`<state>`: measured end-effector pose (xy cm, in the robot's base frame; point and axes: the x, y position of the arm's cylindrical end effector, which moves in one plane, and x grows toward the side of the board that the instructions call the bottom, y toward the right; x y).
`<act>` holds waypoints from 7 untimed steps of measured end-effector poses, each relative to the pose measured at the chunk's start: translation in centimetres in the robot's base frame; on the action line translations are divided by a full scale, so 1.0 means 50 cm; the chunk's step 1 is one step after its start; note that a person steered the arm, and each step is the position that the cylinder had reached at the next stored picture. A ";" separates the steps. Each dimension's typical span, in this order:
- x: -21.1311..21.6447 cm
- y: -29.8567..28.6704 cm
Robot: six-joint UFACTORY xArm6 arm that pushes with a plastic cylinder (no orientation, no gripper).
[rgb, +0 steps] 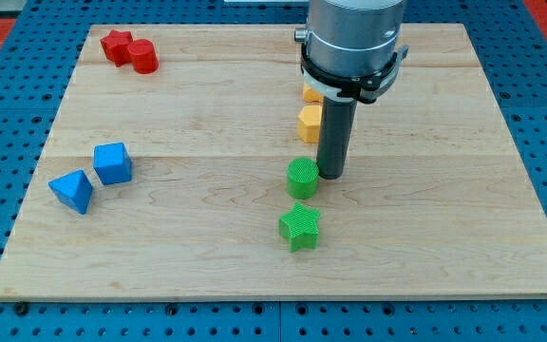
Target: Push blue triangle closer to the blue cube
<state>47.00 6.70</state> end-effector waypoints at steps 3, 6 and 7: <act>0.294 0.177; 0.298 -0.077; 0.298 -0.176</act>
<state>61.90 -2.12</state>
